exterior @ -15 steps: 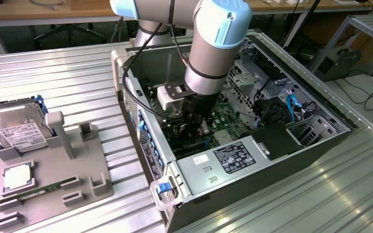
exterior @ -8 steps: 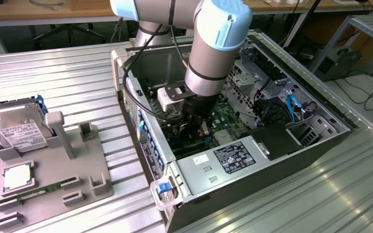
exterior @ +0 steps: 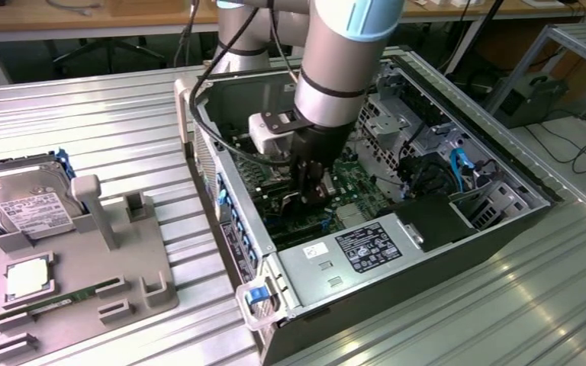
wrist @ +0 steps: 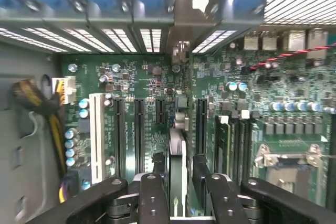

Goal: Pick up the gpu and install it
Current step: 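Insert the gpu into the slot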

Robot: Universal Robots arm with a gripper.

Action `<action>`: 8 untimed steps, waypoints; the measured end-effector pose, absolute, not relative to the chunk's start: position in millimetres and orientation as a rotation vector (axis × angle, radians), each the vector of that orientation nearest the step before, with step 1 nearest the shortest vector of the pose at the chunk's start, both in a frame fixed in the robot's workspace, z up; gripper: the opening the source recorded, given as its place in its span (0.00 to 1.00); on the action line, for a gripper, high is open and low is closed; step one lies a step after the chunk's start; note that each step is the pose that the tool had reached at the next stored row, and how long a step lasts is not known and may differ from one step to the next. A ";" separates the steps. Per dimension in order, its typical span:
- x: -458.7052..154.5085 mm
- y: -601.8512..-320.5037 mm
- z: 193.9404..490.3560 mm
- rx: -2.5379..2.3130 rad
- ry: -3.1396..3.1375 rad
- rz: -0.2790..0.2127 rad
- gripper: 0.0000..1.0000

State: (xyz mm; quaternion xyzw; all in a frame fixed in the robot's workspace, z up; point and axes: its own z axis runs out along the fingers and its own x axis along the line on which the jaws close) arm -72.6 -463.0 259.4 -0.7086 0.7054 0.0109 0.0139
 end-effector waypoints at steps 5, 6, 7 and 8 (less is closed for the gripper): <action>-72.6 -462.8 276.7 -2.205 2.195 0.028 0.35; -72.6 -462.8 276.6 -2.205 2.195 0.028 0.35; -72.6 -462.8 276.6 -2.205 2.195 0.028 0.34; -72.6 -462.8 276.6 -2.205 2.195 0.028 0.27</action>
